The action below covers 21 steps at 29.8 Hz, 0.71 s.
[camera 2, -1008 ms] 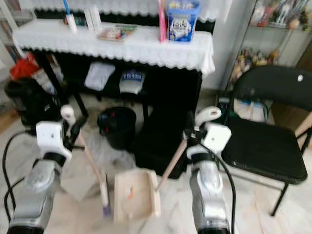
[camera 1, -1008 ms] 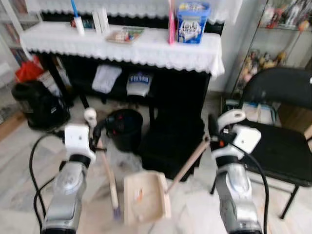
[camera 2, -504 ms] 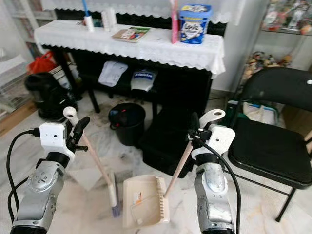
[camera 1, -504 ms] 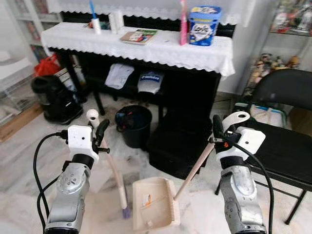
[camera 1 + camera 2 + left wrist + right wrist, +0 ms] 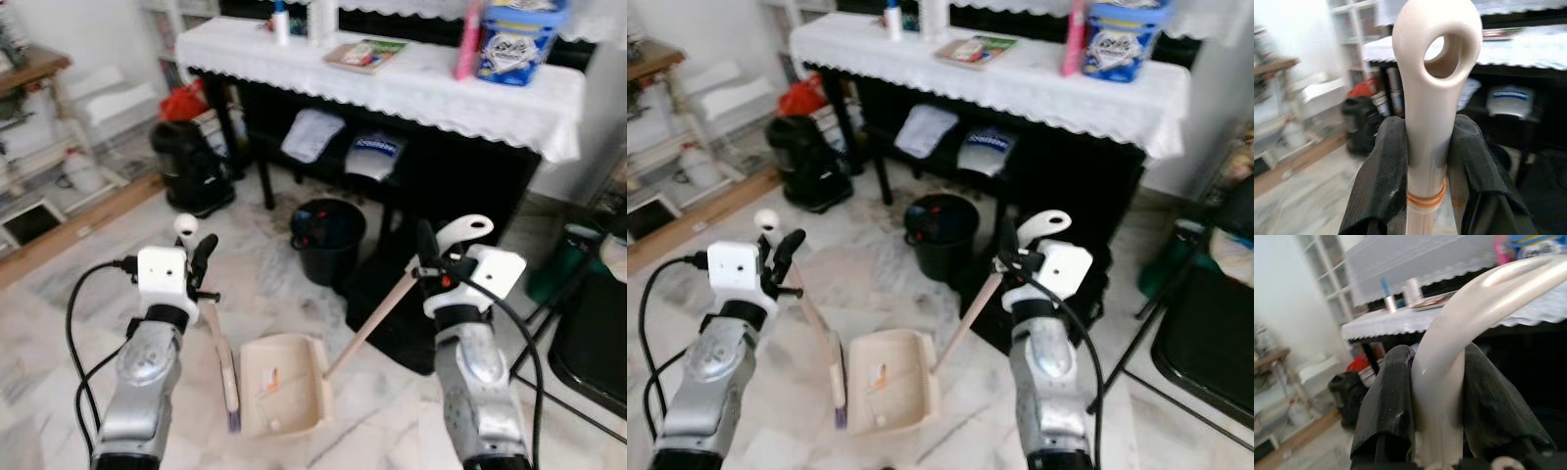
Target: Sweep floor
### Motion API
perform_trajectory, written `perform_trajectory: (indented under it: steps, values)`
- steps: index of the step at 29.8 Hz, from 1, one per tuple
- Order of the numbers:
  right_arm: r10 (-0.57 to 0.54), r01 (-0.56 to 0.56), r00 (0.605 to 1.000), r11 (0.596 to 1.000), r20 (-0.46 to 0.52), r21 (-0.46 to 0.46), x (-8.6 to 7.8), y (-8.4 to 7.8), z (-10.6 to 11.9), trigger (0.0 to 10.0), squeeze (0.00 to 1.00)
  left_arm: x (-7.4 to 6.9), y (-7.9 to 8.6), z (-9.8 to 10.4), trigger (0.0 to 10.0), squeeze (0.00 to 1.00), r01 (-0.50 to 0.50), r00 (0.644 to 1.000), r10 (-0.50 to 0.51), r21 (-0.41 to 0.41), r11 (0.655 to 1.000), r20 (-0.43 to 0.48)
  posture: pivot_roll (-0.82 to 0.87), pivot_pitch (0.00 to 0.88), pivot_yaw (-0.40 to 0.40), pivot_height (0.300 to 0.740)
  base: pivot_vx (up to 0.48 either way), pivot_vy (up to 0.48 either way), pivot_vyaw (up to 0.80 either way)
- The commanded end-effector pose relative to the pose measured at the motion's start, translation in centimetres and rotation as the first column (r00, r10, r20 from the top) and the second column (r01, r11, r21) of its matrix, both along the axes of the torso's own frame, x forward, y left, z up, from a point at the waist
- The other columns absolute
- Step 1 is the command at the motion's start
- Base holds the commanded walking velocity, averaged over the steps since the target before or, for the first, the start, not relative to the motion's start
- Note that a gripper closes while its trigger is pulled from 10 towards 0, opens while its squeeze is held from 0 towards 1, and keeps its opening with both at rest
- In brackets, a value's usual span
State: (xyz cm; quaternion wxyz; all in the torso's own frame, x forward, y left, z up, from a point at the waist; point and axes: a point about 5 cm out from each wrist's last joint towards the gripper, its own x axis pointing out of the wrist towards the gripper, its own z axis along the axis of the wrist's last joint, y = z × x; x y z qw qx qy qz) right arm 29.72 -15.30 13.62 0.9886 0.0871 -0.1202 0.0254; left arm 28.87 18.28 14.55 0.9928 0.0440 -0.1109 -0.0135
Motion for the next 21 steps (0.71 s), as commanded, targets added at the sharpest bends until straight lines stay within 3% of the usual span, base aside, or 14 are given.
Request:
perform_trajectory:
  steps: [1,12,21]
  values:
    - [0.031,-0.031,0.997,1.0,0.066,0.001,0.4,0.7,1.7,10.0,0.0,-0.5,0.8,0.5,10.0,0.0,-0.031,0.999,0.031,-0.005,1.0,0.027,-0.03,0.035,0.014,0.74,0.0,0.0,0.79]
    - [0.07,-0.068,0.992,0.997,0.107,-0.022,1.3,0.5,3.3,10.0,0.0,-1.3,1.0,-0.1,10.0,0.0,-0.093,0.995,0.094,-0.022,0.995,0.027,-0.03,0.0,-0.046,0.74,0.0,0.0,0.79]
    - [0.076,-0.072,0.991,0.996,0.108,-0.044,1.9,0.3,3.5,10.0,0.0,-1.2,0.8,-0.2,10.0,0.0,-0.112,0.993,0.113,-0.029,0.993,0.032,-0.04,0.0,-0.047,0.74,0.0,0.0,0.8]
